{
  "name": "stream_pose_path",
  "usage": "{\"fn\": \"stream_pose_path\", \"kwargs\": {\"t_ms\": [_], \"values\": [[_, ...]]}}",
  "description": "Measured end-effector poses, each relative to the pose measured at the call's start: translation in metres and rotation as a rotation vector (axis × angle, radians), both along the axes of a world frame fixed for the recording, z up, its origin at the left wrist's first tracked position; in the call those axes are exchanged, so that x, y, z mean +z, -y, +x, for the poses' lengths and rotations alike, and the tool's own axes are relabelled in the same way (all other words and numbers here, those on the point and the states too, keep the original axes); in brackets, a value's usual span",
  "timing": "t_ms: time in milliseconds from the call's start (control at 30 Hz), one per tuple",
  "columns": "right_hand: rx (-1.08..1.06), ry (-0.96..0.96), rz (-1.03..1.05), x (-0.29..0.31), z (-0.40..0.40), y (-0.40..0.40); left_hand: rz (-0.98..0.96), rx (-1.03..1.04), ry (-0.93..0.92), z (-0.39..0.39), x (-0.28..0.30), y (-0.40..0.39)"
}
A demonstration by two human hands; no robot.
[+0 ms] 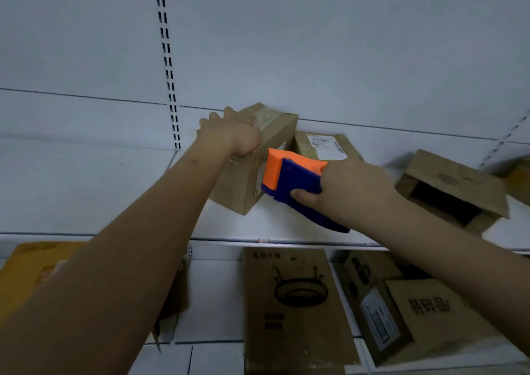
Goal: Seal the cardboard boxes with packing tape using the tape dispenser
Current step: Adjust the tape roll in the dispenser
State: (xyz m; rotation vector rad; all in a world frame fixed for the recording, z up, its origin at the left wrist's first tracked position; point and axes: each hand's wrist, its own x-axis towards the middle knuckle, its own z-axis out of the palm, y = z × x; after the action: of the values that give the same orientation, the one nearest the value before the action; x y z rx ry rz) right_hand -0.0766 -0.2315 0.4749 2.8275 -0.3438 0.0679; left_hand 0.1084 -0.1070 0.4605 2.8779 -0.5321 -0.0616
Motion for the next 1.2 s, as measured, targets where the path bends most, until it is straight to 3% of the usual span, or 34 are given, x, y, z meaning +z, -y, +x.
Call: {"fn": "stream_pose_path", "kwargs": {"t_ms": [233, 400, 600, 833, 933, 1067, 1200], "values": [[-0.018, 0.077, -0.031, 0.001, -0.004, 0.001, 0.024, 0.053, 0.015, -0.02, 0.006, 0.002], [-0.044, 0.013, -0.031, 0.017, -0.017, 0.027, 0.059, 0.198, 0.009, -0.05, 0.005, 0.003], [-0.038, 0.144, 0.005, 0.001, -0.013, 0.023, 0.147, 0.028, 0.026, -0.031, 0.032, 0.005], [-0.083, 0.239, 0.033, -0.018, -0.003, 0.021, 0.126, -0.144, -0.027, -0.01, 0.009, 0.001], [-0.075, 0.326, 0.159, -0.014, 0.021, 0.038, 0.138, -0.23, 0.009, -0.016, 0.011, 0.0], [-0.281, 0.373, 0.107, 0.018, 0.038, 0.096, 0.13, -0.292, 0.03, -0.014, 0.007, 0.001], [-0.219, 0.501, 0.324, 0.024, 0.029, 0.107, 0.085, -0.285, 0.037, -0.006, 0.005, 0.003]]}}
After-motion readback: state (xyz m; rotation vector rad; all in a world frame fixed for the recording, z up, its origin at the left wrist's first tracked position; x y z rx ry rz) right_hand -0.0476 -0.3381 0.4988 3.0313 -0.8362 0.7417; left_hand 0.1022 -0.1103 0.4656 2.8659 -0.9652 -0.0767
